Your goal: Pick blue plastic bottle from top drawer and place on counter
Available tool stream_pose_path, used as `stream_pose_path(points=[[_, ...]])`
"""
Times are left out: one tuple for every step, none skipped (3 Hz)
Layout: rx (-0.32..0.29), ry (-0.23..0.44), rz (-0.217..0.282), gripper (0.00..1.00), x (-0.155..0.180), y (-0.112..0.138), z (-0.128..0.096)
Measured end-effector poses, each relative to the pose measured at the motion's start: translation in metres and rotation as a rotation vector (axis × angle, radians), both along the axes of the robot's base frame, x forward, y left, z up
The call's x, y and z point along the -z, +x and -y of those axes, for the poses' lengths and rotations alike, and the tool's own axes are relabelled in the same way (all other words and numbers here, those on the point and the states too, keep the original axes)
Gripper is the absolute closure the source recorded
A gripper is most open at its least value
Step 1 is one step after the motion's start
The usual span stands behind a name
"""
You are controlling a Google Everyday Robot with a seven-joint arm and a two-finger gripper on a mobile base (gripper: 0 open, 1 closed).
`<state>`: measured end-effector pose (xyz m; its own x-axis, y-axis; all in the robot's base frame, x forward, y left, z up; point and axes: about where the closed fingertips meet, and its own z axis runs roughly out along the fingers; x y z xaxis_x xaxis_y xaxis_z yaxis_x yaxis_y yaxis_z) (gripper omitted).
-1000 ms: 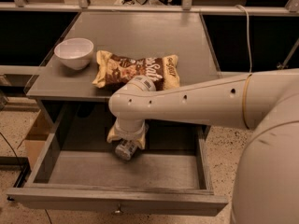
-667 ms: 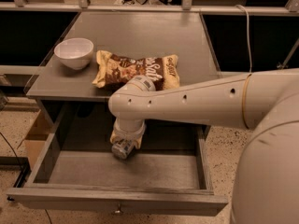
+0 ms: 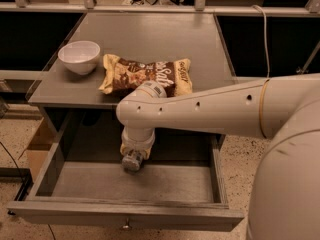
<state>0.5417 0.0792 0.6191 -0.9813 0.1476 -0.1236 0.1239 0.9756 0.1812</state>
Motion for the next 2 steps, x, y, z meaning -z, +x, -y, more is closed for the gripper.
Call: stream_pose_path(points=[[0.000, 0.000, 0.000, 1.00, 0.0000, 0.0000, 0.0000], [0.000, 0.000, 0.000, 1.00, 0.0000, 0.0000, 0.0000]])
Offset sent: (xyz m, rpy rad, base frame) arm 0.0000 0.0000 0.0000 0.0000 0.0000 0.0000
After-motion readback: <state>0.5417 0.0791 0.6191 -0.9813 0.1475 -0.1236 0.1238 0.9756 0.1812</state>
